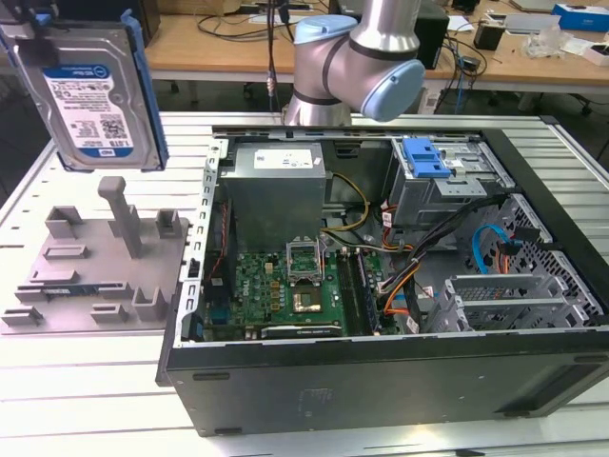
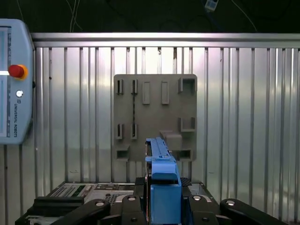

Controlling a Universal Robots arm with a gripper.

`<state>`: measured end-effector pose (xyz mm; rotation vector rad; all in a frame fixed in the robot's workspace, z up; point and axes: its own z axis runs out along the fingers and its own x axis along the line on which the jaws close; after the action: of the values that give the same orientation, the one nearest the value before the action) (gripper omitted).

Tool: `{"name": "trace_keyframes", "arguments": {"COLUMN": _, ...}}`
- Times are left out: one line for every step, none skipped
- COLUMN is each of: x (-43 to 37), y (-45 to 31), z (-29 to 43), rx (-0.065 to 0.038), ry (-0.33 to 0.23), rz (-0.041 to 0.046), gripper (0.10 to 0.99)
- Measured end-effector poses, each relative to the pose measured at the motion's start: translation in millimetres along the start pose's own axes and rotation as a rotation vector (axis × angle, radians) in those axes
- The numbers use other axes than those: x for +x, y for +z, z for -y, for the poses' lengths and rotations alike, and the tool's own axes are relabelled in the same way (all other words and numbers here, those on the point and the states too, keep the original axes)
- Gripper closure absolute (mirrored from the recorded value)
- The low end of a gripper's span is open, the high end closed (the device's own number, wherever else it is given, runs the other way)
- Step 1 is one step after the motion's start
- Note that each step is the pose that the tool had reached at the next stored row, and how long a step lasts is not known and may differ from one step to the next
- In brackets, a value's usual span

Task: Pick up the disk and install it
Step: 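Pick up the disk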

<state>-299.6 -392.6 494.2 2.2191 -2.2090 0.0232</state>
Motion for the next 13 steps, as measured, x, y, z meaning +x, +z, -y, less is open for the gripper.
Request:
{"name": "trace_keyframes", "arguments": {"x": 2.4, "y": 0.0, "z": 5.6, "rx": 0.000, "ry": 0.000, "rz": 0.0000, "gripper": 0.722}}
{"name": "trace_keyframes", "arguments": {"x": 4.1, "y": 0.1, "z": 9.6, "rx": 0.000, "ry": 0.000, "rz": -0.0001, "gripper": 0.722}}
{"name": "trace_keyframes", "arguments": {"x": 6.5, "y": 0.1, "z": 15.2, "rx": 0.000, "ry": 0.000, "rz": 0.0000, "gripper": 0.722}}
{"name": "trace_keyframes", "arguments": {"x": 10.1, "y": 0.2, "z": 23.9, "rx": 0.000, "ry": 0.000, "rz": -0.0001, "gripper": 0.722}}
{"name": "trace_keyframes", "arguments": {"x": 13.1, "y": 0.3, "z": 31.0, "rx": 0.000, "ry": 0.000, "rz": 0.0000, "gripper": 0.722}}
{"name": "trace_keyframes", "arguments": {"x": 15.0, "y": 0.4, "z": 35.5, "rx": 0.000, "ry": 0.000, "rz": 0.0000, "gripper": 0.722}}
{"name": "trace_keyframes", "arguments": {"x": 16.4, "y": 0.4, "z": 39.1, "rx": 0.000, "ry": 0.000, "rz": 0.0000, "gripper": 0.722}}
{"name": "trace_keyframes", "arguments": {"x": 20.0, "y": 0.5, "z": 47.8, "rx": 0.000, "ry": 0.000, "rz": 0.0000, "gripper": 0.722}}
{"name": "trace_keyframes", "arguments": {"x": 22.3, "y": 0.6, "z": 53.6, "rx": 0.000, "ry": 0.000, "rz": 0.0001, "gripper": 0.722}}
{"name": "trace_keyframes", "arguments": {"x": 23.8, "y": 0.6, "z": 57.2, "rx": 0.000, "ry": 0.000, "rz": 0.0000, "gripper": 0.722}}
{"name": "trace_keyframes", "arguments": {"x": 26.4, "y": 0.6, "z": 63.6, "rx": 0.000, "ry": 0.000, "rz": 0.0000, "gripper": 0.722}}
{"name": "trace_keyframes", "arguments": {"x": 29.2, "y": 0.7, "z": 70.5, "rx": 0.000, "ry": 0.000, "rz": 0.0000, "gripper": 0.722}}
{"name": "trace_keyframes", "arguments": {"x": 33.2, "y": 0.8, "z": 80.5, "rx": 0.000, "ry": 0.000, "rz": -0.0001, "gripper": 0.722}}
